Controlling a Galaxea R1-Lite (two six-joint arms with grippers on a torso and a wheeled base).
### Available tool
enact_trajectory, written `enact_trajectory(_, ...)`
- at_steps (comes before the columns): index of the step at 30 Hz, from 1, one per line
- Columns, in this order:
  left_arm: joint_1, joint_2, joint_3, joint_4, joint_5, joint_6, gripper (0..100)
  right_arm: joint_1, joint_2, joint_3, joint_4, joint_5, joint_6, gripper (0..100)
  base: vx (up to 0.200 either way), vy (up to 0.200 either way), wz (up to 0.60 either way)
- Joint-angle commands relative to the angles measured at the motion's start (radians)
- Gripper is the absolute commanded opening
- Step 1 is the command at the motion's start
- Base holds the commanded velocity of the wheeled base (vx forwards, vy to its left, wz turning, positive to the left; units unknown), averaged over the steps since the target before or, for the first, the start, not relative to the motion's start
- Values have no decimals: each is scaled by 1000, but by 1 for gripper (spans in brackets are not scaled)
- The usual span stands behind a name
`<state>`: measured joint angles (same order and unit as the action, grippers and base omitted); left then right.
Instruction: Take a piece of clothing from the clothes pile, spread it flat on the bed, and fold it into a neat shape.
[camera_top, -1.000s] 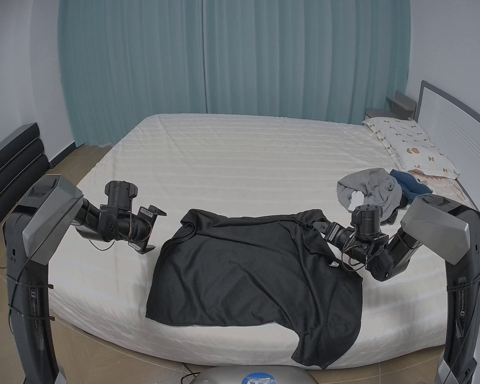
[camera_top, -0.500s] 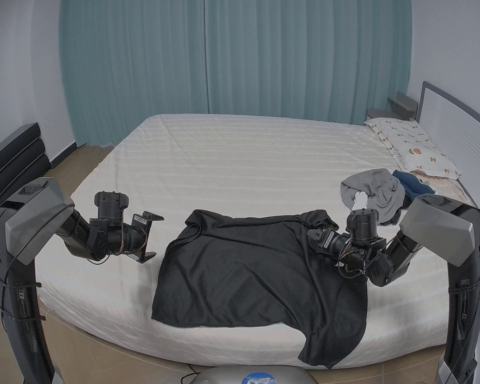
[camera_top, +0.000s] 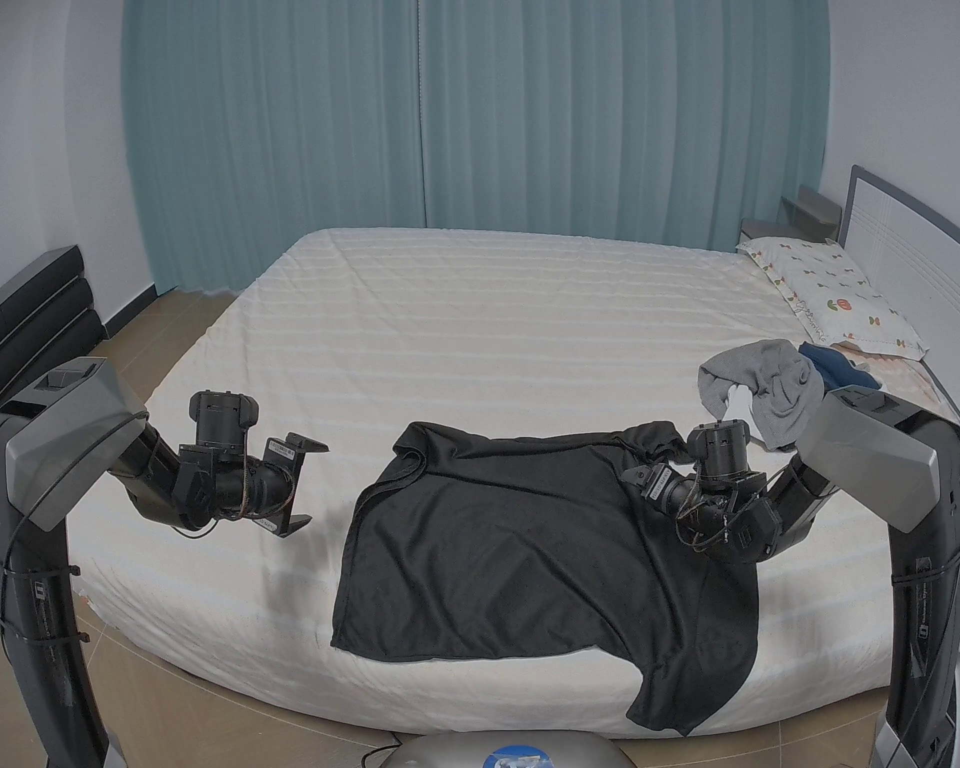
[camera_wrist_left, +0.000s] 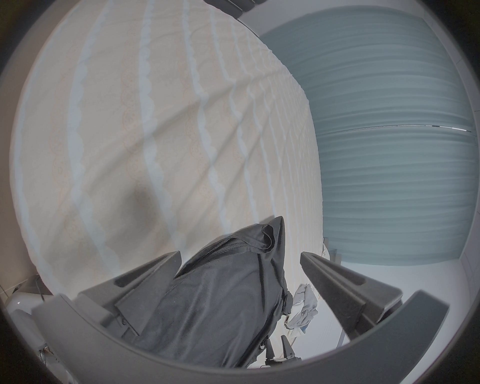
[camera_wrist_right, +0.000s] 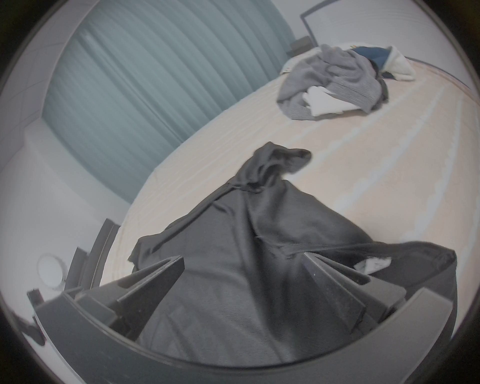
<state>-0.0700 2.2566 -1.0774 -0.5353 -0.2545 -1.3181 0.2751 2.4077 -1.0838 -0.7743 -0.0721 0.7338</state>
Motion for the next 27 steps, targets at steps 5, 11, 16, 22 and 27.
enact_trajectory(5, -1, -8, 11, 1, 1, -1, 100, -30, 42, -100, 105, -2, 99, 100, 0, 0, 0)
enact_trajectory(11, -1, -8, 11, 0, 1, -1, 100, -37, 68, -163, 185, -3, 130, 100, 0, 0, 0)
enact_trajectory(16, -1, -6, 11, 0, 1, 0, 100, -47, 99, -196, 194, -37, 128, 100, 0, 0, 0)
enact_trajectory(22, -1, -6, 11, 0, 1, 0, 100, -60, 131, -243, 193, -86, 131, 0, 0, 0, 0)
enact_trajectory(27, -1, -6, 11, 0, 3, 0, 100, -77, 108, -245, 194, -86, 154, 0, 0, 0, 0)
